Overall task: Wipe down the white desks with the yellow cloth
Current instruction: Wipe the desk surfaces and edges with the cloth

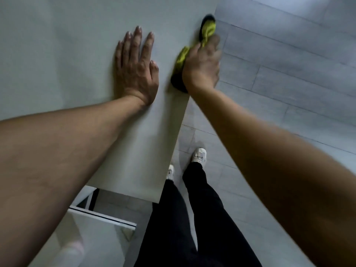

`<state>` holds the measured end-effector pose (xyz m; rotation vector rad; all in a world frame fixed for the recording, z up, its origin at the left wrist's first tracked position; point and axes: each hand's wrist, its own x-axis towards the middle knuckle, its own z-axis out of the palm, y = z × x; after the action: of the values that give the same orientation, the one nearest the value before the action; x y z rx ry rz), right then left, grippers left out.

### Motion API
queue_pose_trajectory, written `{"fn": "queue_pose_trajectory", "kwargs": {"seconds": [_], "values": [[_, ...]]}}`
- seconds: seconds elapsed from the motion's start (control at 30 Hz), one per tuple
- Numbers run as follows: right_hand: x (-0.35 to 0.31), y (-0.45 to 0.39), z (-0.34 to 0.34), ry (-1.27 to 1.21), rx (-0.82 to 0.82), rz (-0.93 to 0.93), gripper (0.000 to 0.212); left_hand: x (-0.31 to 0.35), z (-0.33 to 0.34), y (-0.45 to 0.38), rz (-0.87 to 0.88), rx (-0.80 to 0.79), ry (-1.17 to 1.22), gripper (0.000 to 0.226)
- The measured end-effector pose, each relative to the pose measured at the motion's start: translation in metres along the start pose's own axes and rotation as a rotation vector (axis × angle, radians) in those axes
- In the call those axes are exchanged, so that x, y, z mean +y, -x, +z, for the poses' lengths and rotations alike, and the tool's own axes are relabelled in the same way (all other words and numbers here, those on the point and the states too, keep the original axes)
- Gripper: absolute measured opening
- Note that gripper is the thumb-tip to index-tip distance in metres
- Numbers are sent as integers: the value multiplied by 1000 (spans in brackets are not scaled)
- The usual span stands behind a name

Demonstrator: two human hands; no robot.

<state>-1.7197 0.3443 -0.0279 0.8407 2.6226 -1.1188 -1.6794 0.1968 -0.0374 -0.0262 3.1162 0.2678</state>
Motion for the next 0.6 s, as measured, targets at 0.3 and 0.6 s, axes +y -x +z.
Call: {"fn": "queue_pose_trajectory", "kwargs": {"seconds": [0.3,0.6], "values": [[-7,-36,6,129,103,-147,41,-5,-9,19,9,-19,43,64],[14,38,2,67,94,-112,42,-62,-14,219,15,-6,33,61]]}}
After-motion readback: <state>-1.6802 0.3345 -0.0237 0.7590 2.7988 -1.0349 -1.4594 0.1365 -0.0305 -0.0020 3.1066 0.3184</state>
